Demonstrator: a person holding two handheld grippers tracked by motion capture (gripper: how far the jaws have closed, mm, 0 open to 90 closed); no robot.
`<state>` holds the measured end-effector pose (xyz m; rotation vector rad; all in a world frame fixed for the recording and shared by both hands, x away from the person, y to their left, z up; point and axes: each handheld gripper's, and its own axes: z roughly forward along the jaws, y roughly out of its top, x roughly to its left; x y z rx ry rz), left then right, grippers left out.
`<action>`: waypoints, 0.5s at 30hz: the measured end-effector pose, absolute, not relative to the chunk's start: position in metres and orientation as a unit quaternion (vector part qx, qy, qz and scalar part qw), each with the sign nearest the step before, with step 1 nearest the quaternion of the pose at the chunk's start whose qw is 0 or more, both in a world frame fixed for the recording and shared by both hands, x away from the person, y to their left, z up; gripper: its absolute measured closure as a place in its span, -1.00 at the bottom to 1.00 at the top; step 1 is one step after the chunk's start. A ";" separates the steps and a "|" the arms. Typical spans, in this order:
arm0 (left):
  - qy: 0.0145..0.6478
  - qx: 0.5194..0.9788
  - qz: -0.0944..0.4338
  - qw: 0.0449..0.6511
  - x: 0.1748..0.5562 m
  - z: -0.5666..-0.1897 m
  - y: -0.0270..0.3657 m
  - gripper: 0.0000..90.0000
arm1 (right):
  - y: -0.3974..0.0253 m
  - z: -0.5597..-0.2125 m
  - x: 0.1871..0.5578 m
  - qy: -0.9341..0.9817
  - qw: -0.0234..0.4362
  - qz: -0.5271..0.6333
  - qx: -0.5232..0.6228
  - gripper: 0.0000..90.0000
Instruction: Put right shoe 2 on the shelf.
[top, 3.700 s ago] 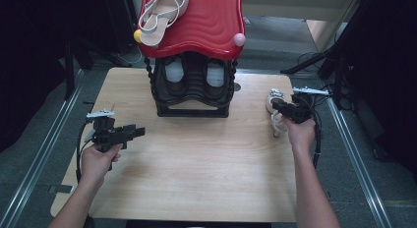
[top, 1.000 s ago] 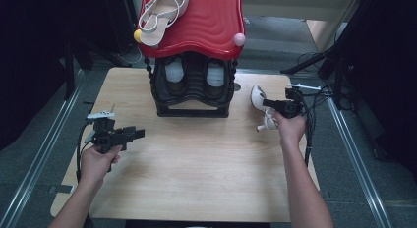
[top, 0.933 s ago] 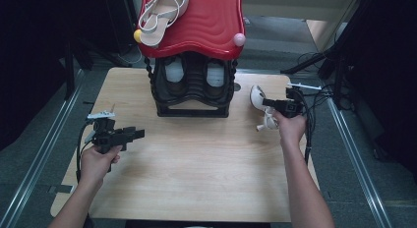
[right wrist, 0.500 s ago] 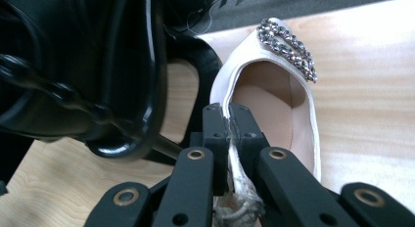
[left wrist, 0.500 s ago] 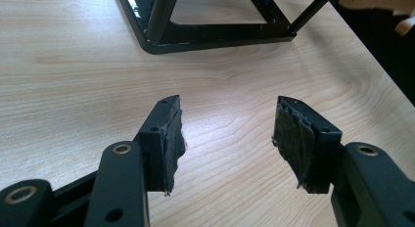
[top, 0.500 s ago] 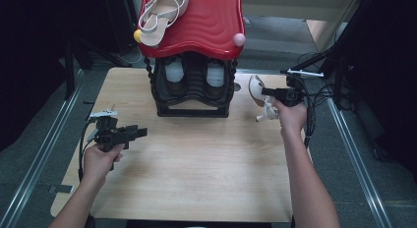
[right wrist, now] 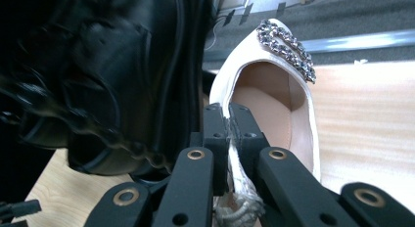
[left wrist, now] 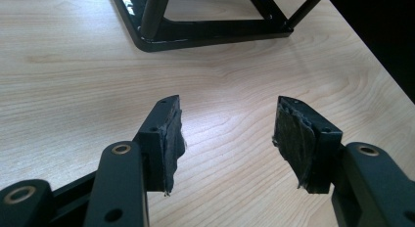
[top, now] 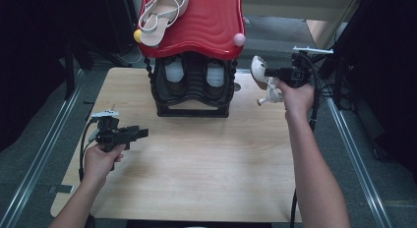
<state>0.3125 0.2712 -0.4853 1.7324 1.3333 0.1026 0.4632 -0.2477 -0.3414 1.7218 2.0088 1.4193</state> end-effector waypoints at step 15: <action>0.539 0.704 0.039 0.461 0.312 -0.485 0.271 -0.03 | -0.236 -0.272 0.468 0.661 0.073 0.501 0.554 0.97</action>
